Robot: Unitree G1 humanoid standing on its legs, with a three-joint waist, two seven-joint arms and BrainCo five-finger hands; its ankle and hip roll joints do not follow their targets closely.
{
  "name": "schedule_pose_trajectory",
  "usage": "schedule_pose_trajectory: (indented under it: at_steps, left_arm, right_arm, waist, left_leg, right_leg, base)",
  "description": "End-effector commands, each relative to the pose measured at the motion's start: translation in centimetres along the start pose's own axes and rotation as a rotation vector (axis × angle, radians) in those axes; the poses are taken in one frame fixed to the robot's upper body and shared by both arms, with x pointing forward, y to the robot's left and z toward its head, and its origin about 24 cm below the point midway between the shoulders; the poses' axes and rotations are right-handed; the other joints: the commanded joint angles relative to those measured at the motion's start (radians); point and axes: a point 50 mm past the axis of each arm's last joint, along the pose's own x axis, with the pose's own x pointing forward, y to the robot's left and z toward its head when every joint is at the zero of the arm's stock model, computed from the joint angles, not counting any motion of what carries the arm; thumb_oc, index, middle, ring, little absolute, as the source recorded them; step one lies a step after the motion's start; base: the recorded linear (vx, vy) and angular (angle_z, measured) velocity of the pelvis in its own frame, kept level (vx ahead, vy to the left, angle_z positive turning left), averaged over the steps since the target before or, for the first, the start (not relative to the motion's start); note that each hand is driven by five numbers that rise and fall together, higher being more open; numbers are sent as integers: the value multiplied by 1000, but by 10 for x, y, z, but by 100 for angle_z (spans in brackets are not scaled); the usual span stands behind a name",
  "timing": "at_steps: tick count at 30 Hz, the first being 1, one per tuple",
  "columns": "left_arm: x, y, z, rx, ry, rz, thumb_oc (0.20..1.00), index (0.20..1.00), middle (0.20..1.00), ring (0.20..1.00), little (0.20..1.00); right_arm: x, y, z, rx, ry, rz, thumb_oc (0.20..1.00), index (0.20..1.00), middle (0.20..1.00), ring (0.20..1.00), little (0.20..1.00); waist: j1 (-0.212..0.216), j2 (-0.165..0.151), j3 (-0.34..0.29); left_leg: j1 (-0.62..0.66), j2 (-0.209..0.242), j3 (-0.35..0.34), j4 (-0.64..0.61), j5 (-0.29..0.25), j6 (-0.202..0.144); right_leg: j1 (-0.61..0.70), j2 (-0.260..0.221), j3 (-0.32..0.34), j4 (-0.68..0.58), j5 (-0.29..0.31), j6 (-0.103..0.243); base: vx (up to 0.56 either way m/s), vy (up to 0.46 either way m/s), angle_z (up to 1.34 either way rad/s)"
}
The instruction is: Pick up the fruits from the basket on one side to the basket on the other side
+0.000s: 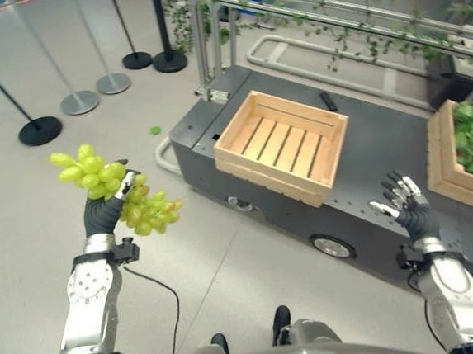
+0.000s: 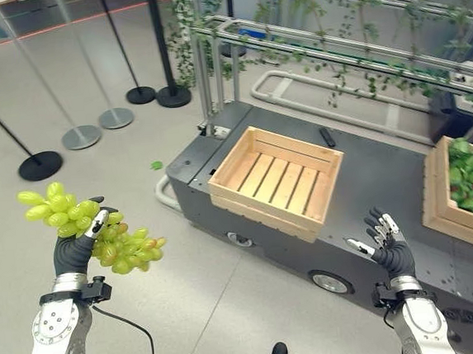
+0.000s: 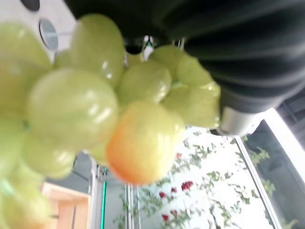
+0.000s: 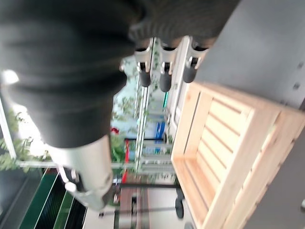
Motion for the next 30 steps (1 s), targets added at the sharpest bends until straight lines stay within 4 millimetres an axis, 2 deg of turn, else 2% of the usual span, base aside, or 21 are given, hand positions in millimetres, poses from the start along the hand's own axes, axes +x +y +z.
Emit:
schedule_pose_trajectory:
  at_steps: [1,2,4,5,6,7,8,10,12,15,16,17,18,19,20,21,22,23,26,29,30]
  left_arm:
    - [12,12,48,103,-244,-6,200,200,200,200,200]
    - [16,11,50,87,-261,8,200,200,200,200,200]
    - [19,11,55,86,-283,8,200,200,200,200,200]
    - [21,8,57,68,-294,1,200,200,200,200,200]
    - [21,8,56,68,-293,2,200,200,200,200,200]
    - [23,3,58,55,-303,-14,200,200,200,200,200]
    - [26,-2,58,43,-305,-31,200,200,200,200,200]
    - [24,-7,58,29,-308,-64,200,200,200,200,200]
    - [21,-6,58,24,-314,-64,200,200,200,200,200]
    - [17,-4,57,-4,-307,-44,200,200,200,200,200]
    - [17,-4,57,-14,-310,-34,200,200,200,200,200]
    - [23,-8,62,-41,-337,-22,200,200,200,200,200]
    - [24,-8,62,-41,-340,-22,200,200,200,200,200]
    - [27,-11,61,-67,-336,-21,200,200,200,200,200]
    - [27,-11,61,-67,-337,-21,200,200,200,200,200]
    - [28,-14,66,-62,-360,-52,200,200,200,200,200]
    - [28,-14,66,-62,-361,-52,200,200,200,200,200]
    - [27,-14,69,-62,-380,-55,200,200,200,200,200]
    - [25,-10,67,-74,-370,-41,200,200,200,200,200]
    - [25,-3,67,-61,-370,-11,200,200,200,200,200]
    - [24,2,64,-48,-357,16,200,200,200,200,200]
  right_arm:
    - [14,10,19,-10,-122,30,1000,1000,1000,1000,1000]
    - [13,10,18,-2,-123,28,1000,1000,1000,1000,1000]
    - [12,9,20,-6,-133,31,1000,1000,1000,1000,1000]
    - [13,8,26,-9,-155,33,1000,1000,1000,1000,1000]
    - [13,8,26,-9,-154,33,1000,1000,1000,1000,1000]
    - [13,9,29,-17,-166,42,1000,1000,1000,1000,1000]
    - [12,7,31,-26,-176,30,1000,1000,1000,1000,1000]
    - [9,13,44,-15,-235,97,1000,1000,1000,1000,1000]
    - [9,15,52,-36,-262,138,1000,1000,1000,1000,1000]
    - [11,19,63,-48,-306,174,1000,1000,1000,1000,1000]
    - [12,21,70,-38,-340,185,1000,1000,1000,1000,1000]
    - [17,16,77,-48,-365,159,1000,1000,1000,1000,1000]
    - [17,16,77,-49,-367,158,1000,1000,1000,1000,1000]
    - [18,14,84,-78,-390,145,1000,1000,1000,1000,1000]
    - [18,14,84,-78,-391,145,1000,1000,1000,1000,1000]
    - [21,15,86,-71,-399,149,1000,1000,1000,1000,1000]
    - [21,15,86,-70,-400,149,1000,1000,1000,1000,1000]
    - [21,16,82,-63,-393,138,1000,1000,1000,1000,1000]
    - [19,15,76,-39,-373,127,1000,1000,1000,1000,1000]
    - [17,13,78,-42,-384,105,1000,1000,1000,1000,1000]
    - [19,14,78,-34,-391,99,1000,1000,1000,1000,1000]
  waist:
    - [46,8,-20]
    - [38,15,-19]
    - [31,17,-17]
    - [15,16,-15]
    - [14,19,-17]
    - [-5,17,-21]
    - [-20,8,-26]
    - [-11,-15,-35]
    - [-9,-20,-44]
    - [-2,-18,-56]
    - [12,-10,-48]
    - [-5,9,-23]
    - [-7,9,-24]
    - [-26,16,-21]
    - [-27,16,-21]
    - [-13,9,-20]
    - [-16,9,-20]
    - [-3,6,-37]
    - [-2,10,-56]
    - [-5,25,-69]
    - [-3,31,-69]
  left_leg:
    - [61,-45,-90,-93,-10,15]
    - [74,-51,-174,-102,-3,0]
    - [66,-59,-233,-89,2,-7]
    - [58,-86,-332,-77,4,-8]
    - [62,-81,-333,-80,0,-7]
    - [67,-101,-420,-78,-3,0]
    - [69,-113,-470,-84,0,-10]
    - [64,-117,-576,-71,-11,-34]
    - [54,-111,-601,-73,-3,-51]
    - [0,-61,-641,-100,55,-116]
    - [-29,-30,-612,-130,93,-130]
    - [-130,-8,-499,-179,178,-140]
    - [-138,-11,-501,-178,184,-141]
    - [-169,45,-229,-185,177,-123]
    - [-173,44,-230,-184,180,-123]
    - [-158,69,-133,-92,102,-121]
    - [-163,68,-136,-89,104,-121]
    - [-124,105,-92,-84,75,-124]
    - [-79,153,-51,-138,99,-143]
    - [-64,229,86,-175,151,-188]
    - [-59,247,186,-156,150,-196]
  right_leg:
    - [-48,33,95,122,-53,84]
    - [-77,67,162,-13,-86,65]
    - [-71,63,204,-131,-62,65]
    - [-88,84,344,-280,-22,84]
    - [-82,87,340,-285,-27,85]
    - [-95,152,504,-317,-23,82]
    - [-97,166,566,-328,-4,102]
    - [-46,180,577,-336,-16,80]
    - [-36,180,545,-329,-22,73]
    - [-8,195,466,-346,-52,44]
    - [6,199,417,-353,-67,33]
    - [15,188,347,-368,-82,30]
    - [9,185,346,-370,-77,31]
    - [21,153,240,-374,-82,41]
    - [18,152,239,-376,-78,42]
    - [28,120,147,-384,-86,30]
    - [27,119,143,-386,-83,30]
    - [50,103,65,-398,-94,19]
    - [83,90,8,-404,-98,16]
    - [133,61,-80,-422,-105,27]
    - [168,43,-141,-435,-89,33]
  base:
    - [172,27,108]
    - [171,29,94]
    - [215,-69,147]
    - [276,-85,198]
    - [321,-93,162]
    - [230,-84,169]
    - [274,-140,180]
    - [158,-266,290]
    - [102,-363,249]
    - [1,-334,189]
    - [-290,-320,197]
    - [-284,-221,166]
    - [-302,-172,263]
    - [-105,-60,237]
    - [-224,-158,269]
    - [-155,-86,157]
    - [-181,-133,167]
    - [-58,-40,124]
    - [40,43,193]
    - [77,174,149]
    - [123,208,177]
